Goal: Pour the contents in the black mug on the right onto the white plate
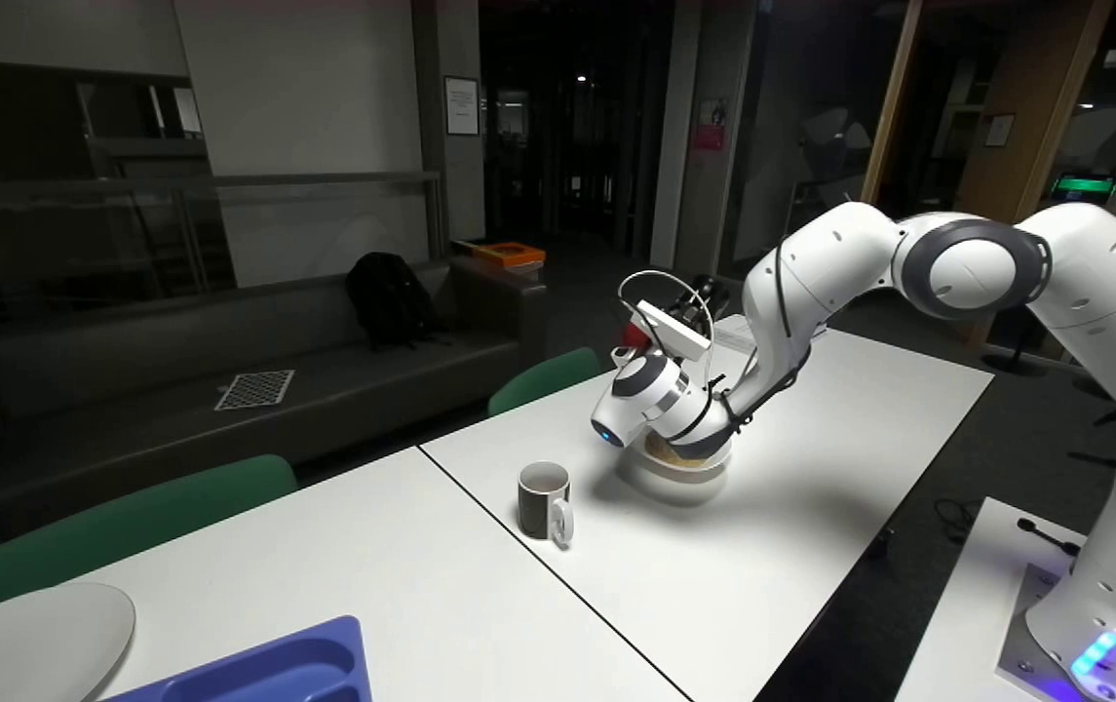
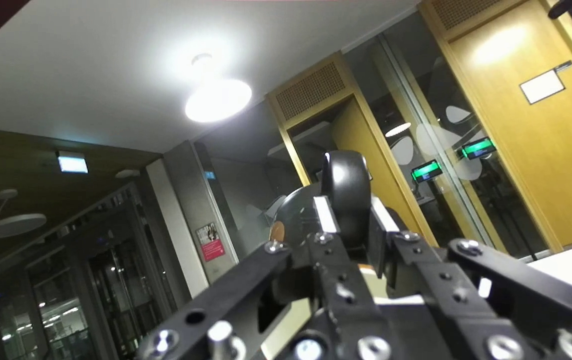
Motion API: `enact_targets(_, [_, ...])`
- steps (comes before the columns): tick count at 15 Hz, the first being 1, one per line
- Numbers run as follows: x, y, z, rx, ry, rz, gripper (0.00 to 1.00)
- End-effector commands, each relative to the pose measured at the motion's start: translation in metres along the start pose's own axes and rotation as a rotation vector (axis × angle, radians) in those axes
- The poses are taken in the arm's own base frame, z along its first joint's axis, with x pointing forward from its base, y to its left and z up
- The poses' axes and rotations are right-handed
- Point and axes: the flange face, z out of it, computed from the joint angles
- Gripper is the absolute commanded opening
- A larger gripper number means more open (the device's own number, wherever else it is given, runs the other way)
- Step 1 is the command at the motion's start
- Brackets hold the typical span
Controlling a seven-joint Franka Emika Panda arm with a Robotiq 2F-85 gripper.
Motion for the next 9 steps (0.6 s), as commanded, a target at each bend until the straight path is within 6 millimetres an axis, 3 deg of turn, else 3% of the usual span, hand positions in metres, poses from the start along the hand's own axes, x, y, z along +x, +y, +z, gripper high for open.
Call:
enact_targets(1, [-0.0083,0.0064,0.0097,0.007,-0.104,0.032,0.05])
enact_targets(9, [-0.0144,0.0096,0.0128,0.056,-0.019,0.079,0.05])
